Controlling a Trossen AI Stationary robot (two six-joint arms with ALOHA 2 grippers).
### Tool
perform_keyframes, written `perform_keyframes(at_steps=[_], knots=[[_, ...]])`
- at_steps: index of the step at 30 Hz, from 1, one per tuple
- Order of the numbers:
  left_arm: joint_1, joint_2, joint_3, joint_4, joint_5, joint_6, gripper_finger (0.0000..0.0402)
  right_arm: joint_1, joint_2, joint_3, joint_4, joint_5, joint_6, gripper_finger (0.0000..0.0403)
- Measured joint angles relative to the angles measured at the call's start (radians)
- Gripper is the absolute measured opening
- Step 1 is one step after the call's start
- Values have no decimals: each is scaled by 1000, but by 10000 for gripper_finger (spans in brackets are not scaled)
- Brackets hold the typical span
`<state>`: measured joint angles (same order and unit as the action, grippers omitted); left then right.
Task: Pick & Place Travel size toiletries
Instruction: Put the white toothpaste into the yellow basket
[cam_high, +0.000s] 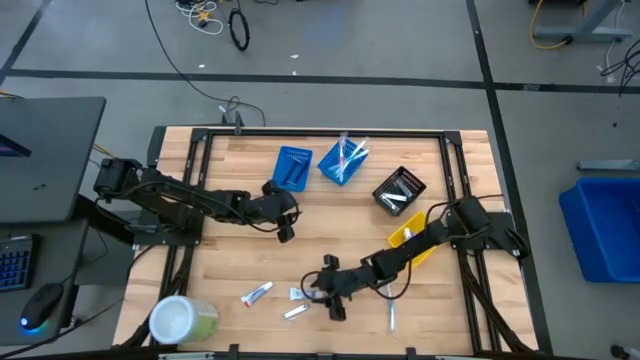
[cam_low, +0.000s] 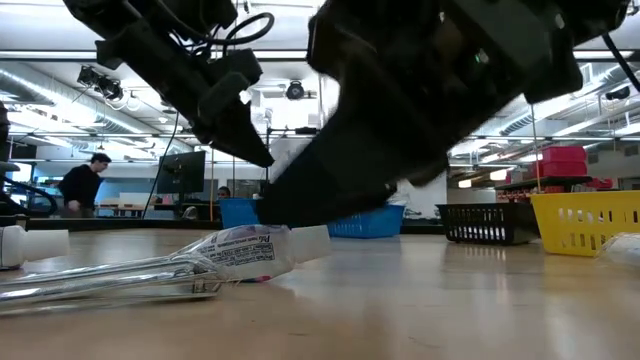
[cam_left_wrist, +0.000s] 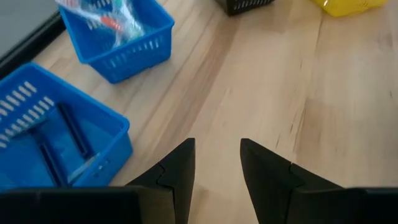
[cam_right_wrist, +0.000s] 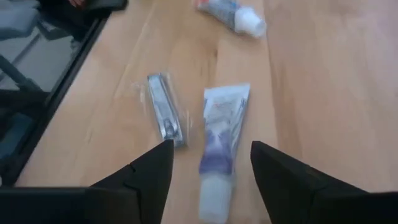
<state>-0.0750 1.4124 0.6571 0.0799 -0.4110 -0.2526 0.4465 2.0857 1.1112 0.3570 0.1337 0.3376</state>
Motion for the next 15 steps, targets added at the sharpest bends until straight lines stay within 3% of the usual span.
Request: perform_keyframes(at_steps=[9,15], knots=[[0,1,0,-10,0,-24,135,-10,-2,14,-32,24,27,206],[0,1,0,-10,0,-22,135,-8,-2,88,-203,17,-47,181]])
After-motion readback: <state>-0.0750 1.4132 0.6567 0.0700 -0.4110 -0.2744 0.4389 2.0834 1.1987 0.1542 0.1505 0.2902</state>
